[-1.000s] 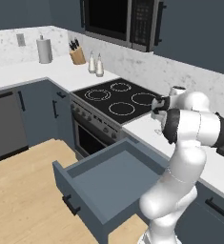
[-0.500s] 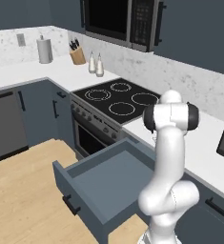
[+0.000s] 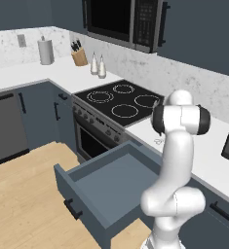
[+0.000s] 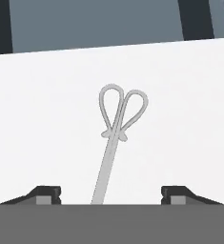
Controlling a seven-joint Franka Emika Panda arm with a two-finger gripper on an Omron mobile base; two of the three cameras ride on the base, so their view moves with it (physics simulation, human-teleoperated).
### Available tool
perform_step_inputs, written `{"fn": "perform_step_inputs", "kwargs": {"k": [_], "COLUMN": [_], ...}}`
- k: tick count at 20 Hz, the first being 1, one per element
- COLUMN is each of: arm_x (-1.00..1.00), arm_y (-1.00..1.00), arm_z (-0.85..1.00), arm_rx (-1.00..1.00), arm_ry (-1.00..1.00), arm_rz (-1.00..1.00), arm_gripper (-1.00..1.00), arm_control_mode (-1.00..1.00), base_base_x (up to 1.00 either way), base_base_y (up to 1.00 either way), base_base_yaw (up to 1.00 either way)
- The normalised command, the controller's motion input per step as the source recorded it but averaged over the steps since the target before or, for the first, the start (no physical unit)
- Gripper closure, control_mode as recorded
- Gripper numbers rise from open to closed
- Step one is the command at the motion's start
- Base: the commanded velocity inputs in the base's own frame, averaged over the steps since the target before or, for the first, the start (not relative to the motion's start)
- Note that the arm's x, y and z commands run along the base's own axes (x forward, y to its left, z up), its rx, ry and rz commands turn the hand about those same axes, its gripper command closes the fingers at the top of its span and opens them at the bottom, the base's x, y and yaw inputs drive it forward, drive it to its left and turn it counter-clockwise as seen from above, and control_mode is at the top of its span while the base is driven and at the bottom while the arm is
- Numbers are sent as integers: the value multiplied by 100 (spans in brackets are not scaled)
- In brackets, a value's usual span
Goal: Pick the tongs from the drawer and place it on the counter.
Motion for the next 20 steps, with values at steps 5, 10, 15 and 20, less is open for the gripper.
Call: {"fn": "perform_step_inputs", "kwargs": {"k": [5, 10, 15, 20], "arm_x": [-87, -100, -100, -100], "arm_y": [78, 88, 25, -7], "arm_z": [100, 99, 89, 83], "arm_rx": [-36, -32, -23, -5], "arm_ry": [-14, -11, 1, 0], "arm_rz": [9, 20, 22, 13], "arm_gripper": [-100, -100, -100, -100], "arm_control_mode": [-100, -100, -100, -100], "base_base_x": [0, 0, 0, 0], "base_base_y": [0, 0, 0, 0], "base_base_yaw": [0, 0, 0, 0]}}
